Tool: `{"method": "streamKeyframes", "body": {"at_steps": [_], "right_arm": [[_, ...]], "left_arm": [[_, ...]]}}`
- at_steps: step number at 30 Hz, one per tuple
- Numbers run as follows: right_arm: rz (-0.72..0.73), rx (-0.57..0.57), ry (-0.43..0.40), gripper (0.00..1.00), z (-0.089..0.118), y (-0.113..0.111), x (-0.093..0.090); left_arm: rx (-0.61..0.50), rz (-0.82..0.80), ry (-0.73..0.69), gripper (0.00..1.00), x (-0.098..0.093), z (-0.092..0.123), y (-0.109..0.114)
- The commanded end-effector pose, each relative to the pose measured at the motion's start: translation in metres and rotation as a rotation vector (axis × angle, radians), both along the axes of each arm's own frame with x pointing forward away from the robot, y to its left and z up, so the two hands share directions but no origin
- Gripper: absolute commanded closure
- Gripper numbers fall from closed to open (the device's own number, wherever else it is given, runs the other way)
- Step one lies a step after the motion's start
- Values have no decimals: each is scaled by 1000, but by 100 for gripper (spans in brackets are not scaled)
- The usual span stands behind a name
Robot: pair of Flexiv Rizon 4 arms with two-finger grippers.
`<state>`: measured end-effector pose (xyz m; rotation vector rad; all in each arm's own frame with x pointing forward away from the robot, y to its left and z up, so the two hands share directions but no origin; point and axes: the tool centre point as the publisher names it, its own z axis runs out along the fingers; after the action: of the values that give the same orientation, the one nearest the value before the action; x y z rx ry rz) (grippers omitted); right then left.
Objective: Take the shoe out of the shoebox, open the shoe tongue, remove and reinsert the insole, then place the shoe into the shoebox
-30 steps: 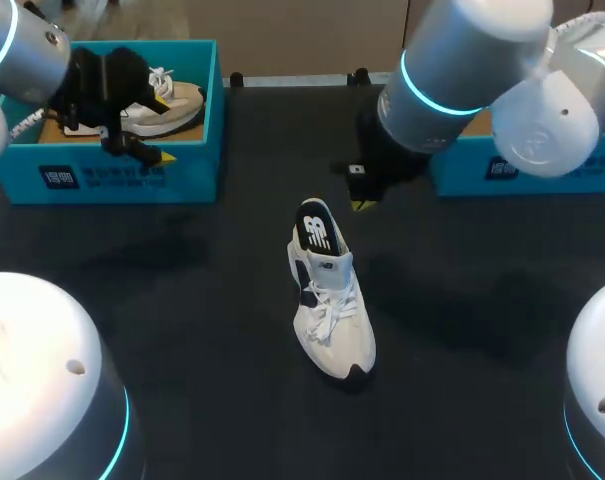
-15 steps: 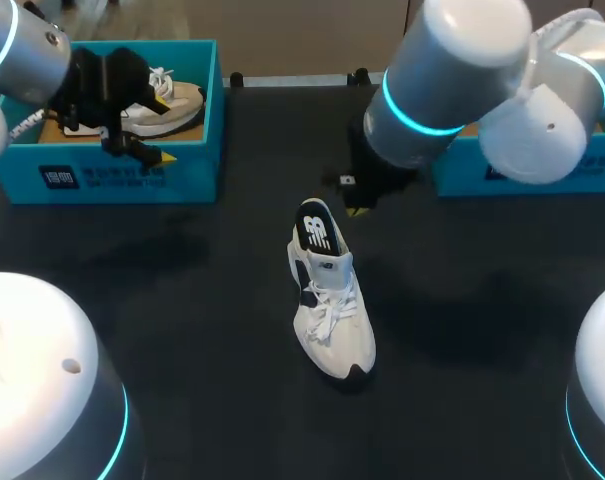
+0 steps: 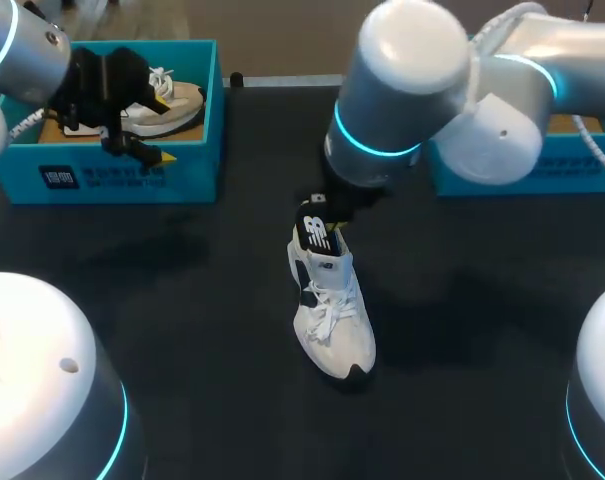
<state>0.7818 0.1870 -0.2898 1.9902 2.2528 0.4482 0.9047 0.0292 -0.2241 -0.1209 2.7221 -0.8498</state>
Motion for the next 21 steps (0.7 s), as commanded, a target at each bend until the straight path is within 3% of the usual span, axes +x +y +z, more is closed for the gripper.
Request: {"method": "streamKeyframes", "body": {"at_steps": [1,6,21], "right_arm": [[-9,-32,16,100,-17,15,7],[11,-74,63,100,-30,23,9],[-58,-110,109,100,-56,10,-10]], "left_arm": [[4,2,0,0,-1,0,0],[4,2,0,0,-1,0,0],[4,2,0,0,-1,0,0]]}}
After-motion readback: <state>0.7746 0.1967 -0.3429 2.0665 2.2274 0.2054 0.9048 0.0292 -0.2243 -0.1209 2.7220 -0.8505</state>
